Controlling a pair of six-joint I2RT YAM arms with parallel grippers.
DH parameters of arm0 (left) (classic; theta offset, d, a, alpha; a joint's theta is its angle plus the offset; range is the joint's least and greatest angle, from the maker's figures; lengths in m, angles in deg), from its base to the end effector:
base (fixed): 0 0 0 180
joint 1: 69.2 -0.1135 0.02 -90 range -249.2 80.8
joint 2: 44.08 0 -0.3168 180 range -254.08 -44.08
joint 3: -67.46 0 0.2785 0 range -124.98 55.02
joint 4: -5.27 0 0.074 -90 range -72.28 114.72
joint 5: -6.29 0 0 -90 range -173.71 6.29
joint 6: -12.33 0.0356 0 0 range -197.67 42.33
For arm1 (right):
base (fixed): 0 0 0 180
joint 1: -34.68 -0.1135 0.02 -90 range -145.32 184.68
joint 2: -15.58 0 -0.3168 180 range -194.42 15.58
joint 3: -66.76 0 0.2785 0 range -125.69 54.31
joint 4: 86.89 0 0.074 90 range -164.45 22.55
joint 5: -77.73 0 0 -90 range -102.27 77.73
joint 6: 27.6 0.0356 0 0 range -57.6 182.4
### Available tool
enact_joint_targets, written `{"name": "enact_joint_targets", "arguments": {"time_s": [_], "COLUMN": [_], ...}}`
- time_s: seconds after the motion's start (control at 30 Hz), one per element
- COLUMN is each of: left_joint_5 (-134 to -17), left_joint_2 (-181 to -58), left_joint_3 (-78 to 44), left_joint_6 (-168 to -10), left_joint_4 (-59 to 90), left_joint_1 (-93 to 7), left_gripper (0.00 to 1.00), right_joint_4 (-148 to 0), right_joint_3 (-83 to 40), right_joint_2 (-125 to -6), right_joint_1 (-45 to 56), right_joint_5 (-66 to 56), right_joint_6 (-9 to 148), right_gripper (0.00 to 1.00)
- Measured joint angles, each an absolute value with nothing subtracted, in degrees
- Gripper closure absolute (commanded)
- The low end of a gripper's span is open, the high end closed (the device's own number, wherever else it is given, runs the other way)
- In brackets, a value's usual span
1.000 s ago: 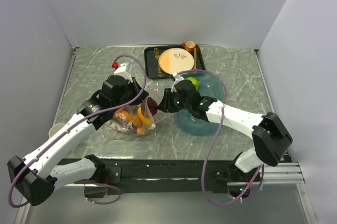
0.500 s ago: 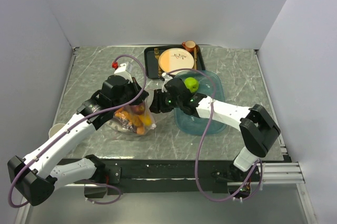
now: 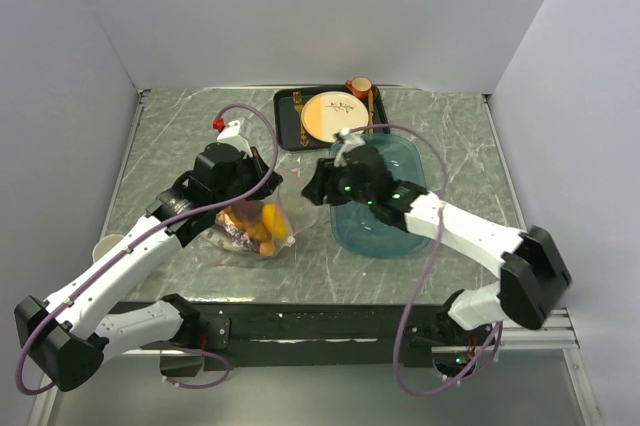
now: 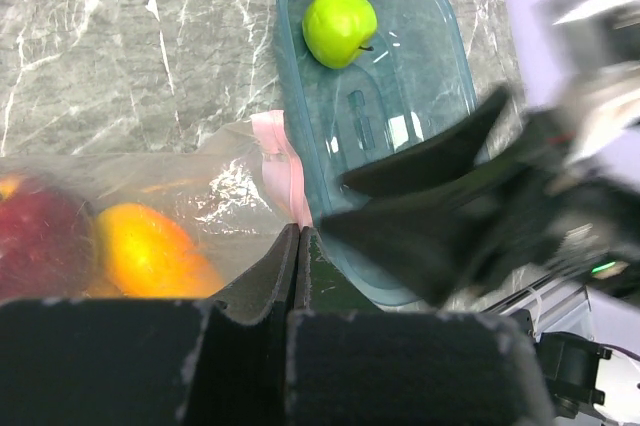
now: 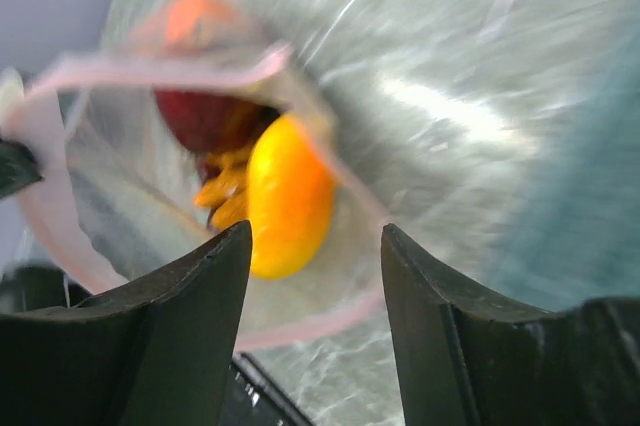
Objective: Place the food in the zip-top bag and seal the zipper
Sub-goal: Place the fake fruit in the zipper food storage bag, then pick up the fake fruit from the bin.
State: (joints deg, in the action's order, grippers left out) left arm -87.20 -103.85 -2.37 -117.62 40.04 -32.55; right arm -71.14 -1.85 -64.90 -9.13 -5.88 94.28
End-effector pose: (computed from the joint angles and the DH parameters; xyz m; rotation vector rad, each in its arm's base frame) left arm 0.1892 -0.1381 0.3901 -0.1010 2.0893 -0.7804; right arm 0.2405 0.2362 0.3179 -0.3001 2.1625 0.9066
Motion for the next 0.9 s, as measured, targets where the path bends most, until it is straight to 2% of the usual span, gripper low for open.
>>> {"name": "enact_joint_targets", "arguments": {"time_s": [0.13,0.3,0.67,0.8,0.9], "left_joint_5": [-87.2,-87.2,-87.0,-87.0,-87.0], "left_joint_2": [-103.9,-103.9,-103.4,-102.8,-102.8], "left_joint_3": [-2.4,-2.4,-1.2,-0.7,-0.7], "left_joint_6": [-117.6,-117.6,-117.8,-117.8,-117.8], "left_joint_4": [40.0,40.0,39.9,39.9,39.8], "left_joint_1": [-32.6,-32.6,-32.6,-32.6,-32.6], "left_gripper": [0.99,0.99,0.99,0.99,0.99], "right_joint_4": [-71.4,-69.7,-65.5,-64.9,-65.1], "right_joint_3": [2.3,5.0,1.0,-4.6,-7.6], "right_joint_2": [-57.6,-54.1,-68.8,-74.7,-77.8], "right_joint_1": [-2.7,4.6,13.6,14.8,15.2], "right_joint_5": [-8.5,-11.8,-13.7,-14.5,-14.5], "right_joint_6": [95.2,95.5,95.5,94.1,93.0], "right_gripper": [0.26,0.23,0.20,0.08,0.07]}}
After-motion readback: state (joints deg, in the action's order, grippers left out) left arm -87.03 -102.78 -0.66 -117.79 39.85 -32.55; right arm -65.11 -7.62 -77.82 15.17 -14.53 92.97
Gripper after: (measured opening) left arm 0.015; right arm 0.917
